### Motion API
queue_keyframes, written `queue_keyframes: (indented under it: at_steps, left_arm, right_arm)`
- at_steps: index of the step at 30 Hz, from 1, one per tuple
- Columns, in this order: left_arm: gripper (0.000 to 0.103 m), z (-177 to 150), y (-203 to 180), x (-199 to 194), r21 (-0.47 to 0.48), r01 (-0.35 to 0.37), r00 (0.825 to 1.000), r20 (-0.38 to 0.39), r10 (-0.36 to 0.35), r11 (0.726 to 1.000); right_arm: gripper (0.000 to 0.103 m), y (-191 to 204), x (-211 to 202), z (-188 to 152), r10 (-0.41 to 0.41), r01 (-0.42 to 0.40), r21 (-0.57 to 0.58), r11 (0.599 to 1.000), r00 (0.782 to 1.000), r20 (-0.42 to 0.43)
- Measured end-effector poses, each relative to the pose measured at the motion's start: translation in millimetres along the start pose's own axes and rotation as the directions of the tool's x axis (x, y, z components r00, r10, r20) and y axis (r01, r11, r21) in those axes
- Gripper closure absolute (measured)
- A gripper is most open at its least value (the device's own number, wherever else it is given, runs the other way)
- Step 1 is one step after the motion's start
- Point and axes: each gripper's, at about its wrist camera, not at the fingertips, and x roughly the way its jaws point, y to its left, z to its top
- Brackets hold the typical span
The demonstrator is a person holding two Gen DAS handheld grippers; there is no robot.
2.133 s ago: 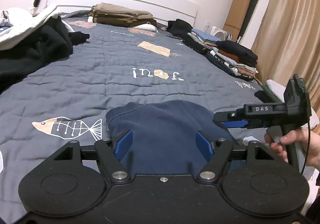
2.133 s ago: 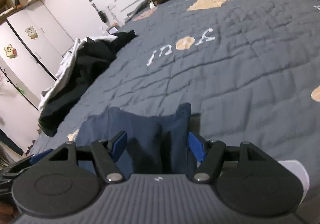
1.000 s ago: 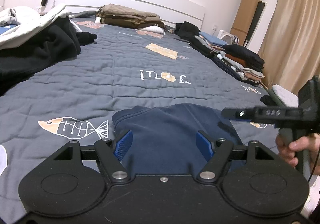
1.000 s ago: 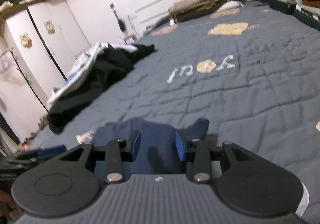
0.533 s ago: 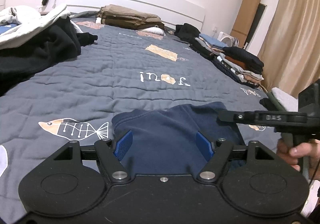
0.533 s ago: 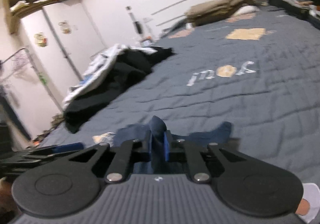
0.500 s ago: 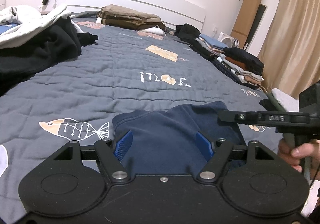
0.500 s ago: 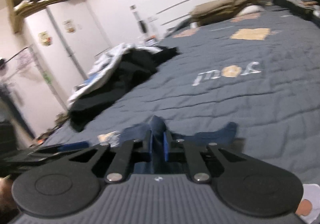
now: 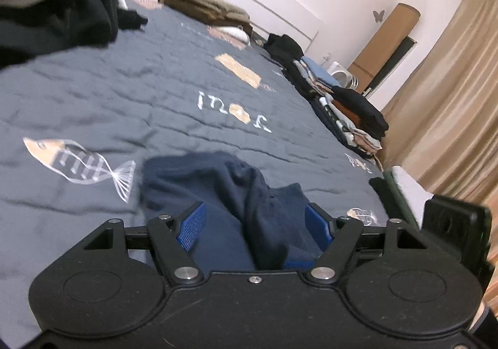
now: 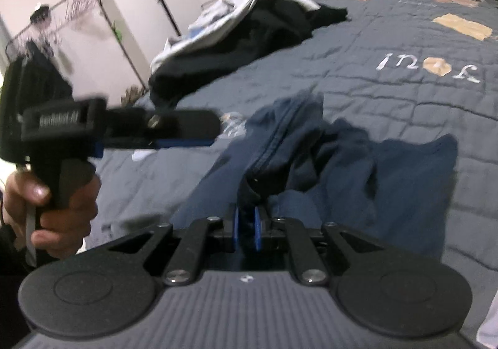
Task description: Fold clothes
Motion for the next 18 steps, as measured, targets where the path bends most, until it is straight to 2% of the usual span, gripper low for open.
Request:
queue_keyframes:
  at_steps: [3,4,7,8,9,12,14,15,17,18]
  left_arm:
    - [0.034,-5,-1,12,-0.011,0.000,1.000,-0.022,0.000,1.000]
    - [0.038,-6,-1,16,-0.013,-0.001,1.000,-0.029,0.001,1.000]
    - [0.062,-11,-2,26,-0.004,-0.023,0.999,-0.044,0.023,1.000]
    - [0.083,-12,-1,28,0.001,-0.033,0.998,-0.049,0.033,0.999]
    - [0.091,-14,0,29,0.006,-0.043,0.998,-0.053,0.043,0.999]
    - [0.097,-16,5,27,0.016,-0.080,0.995,-0.063,0.081,0.997]
    - [0.098,-15,10,19,0.010,-0.086,0.993,-0.077,0.087,0.996]
    - [0.098,-14,9,15,0.018,-0.092,0.993,-0.079,0.093,0.996]
    - [0.098,-15,7,6,0.048,-0.111,0.989,-0.090,0.115,0.993]
    - [0.098,-15,8,2,0.054,-0.116,0.988,-0.100,0.121,0.992]
  right_arm:
    - [0.090,7,3,-6,-0.006,0.005,-0.036,0.999,1.000,-0.029]
    - [0.090,9,2,-6,0.000,-0.001,-0.041,0.999,0.999,-0.033]
    - [0.089,10,-3,-5,0.016,-0.018,-0.040,0.999,0.999,-0.047]
    - [0.089,9,-6,-4,0.022,-0.024,-0.036,0.999,0.998,-0.053]
    - [0.089,5,-8,-2,0.040,-0.042,-0.029,0.999,0.997,-0.065]
    - [0.089,-11,-25,5,0.068,-0.067,0.025,0.997,0.996,-0.049]
    - [0.087,-29,-40,9,0.062,-0.064,0.090,0.994,0.998,0.021]
    - [0.085,-38,-44,10,0.033,-0.040,0.129,0.991,0.998,0.052]
    - [0.073,-57,-51,11,-0.031,0.008,0.210,0.978,0.993,0.110]
    - [0.072,-64,-49,9,-0.065,0.033,0.241,0.970,0.990,0.128]
